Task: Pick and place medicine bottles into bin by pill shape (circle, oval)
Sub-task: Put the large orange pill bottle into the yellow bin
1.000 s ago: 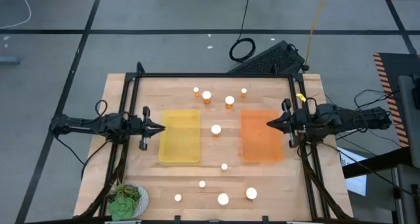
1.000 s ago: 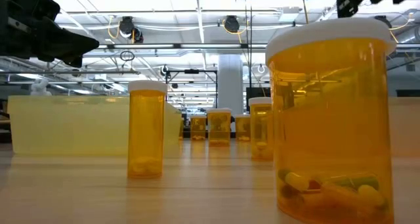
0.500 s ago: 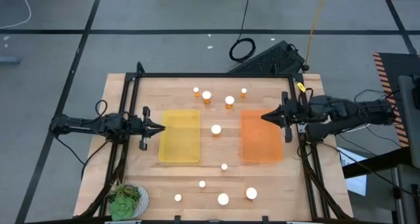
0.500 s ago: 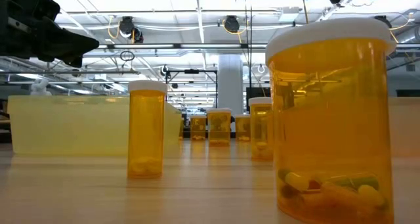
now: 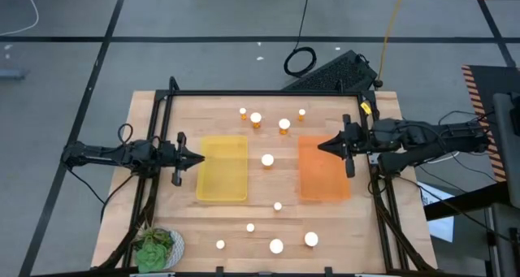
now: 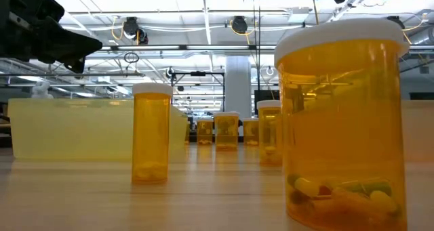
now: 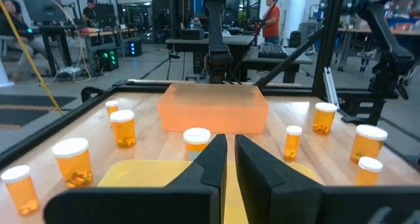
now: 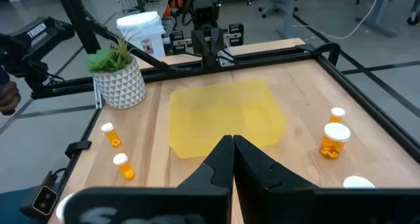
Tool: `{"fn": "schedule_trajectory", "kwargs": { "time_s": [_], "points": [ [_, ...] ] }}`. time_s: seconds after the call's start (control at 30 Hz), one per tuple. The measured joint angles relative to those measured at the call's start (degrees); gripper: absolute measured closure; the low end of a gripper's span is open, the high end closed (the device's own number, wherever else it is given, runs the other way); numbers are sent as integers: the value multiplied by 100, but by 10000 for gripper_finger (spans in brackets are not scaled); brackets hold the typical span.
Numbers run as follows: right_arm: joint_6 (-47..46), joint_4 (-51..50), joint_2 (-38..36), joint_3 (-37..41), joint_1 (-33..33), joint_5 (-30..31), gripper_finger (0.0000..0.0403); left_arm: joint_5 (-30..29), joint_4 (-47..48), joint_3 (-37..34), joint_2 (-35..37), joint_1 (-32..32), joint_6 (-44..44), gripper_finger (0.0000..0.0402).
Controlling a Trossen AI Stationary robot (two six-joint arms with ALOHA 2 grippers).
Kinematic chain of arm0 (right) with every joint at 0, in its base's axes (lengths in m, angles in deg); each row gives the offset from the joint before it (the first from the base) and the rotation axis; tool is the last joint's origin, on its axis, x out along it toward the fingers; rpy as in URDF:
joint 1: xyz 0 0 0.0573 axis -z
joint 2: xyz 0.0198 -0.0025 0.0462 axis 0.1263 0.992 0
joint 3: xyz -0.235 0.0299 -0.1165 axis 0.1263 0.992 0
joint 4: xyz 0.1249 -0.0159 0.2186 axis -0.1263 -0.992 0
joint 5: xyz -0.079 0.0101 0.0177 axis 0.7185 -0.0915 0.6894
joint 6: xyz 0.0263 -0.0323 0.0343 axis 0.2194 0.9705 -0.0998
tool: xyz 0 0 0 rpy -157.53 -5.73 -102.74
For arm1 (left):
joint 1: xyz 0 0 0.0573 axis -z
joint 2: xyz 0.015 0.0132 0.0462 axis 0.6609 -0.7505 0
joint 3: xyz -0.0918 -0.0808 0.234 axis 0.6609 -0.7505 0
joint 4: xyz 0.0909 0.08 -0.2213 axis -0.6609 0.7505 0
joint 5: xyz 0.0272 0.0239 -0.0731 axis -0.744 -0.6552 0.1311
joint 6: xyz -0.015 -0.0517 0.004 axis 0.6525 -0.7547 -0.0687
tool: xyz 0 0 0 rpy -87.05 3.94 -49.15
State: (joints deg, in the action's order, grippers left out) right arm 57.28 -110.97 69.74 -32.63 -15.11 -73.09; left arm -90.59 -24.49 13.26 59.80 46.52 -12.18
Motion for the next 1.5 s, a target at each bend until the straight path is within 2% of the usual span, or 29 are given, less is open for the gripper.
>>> {"fn": "schedule_trajectory", "kwargs": {
  "time_s": [0.2, 0.5, 1.2, 1.33, 1.5],
  "points": [
    [0, 0, 32, 0, 0, 0, 403, 65, -79, 104, -3, 2, -41, 366],
    [0, 3, 32, 0, 0, -2, 403, 93, 701, 1128, -376, 1, -198, 366],
    [-151, 3, 75, 0, -2, -2, 403, 108, 2606, 4625, -3189, 2, -180, 366],
    [-151, 0, 219, 0, -2, -4, 403, 109, 2765, 5016, -3688, 2, -186, 366],
    [-151, 3, 537, 0, -11, -6, 403, 109, 2764, 5145, -4162, 2, -176, 366]
  ]
}}
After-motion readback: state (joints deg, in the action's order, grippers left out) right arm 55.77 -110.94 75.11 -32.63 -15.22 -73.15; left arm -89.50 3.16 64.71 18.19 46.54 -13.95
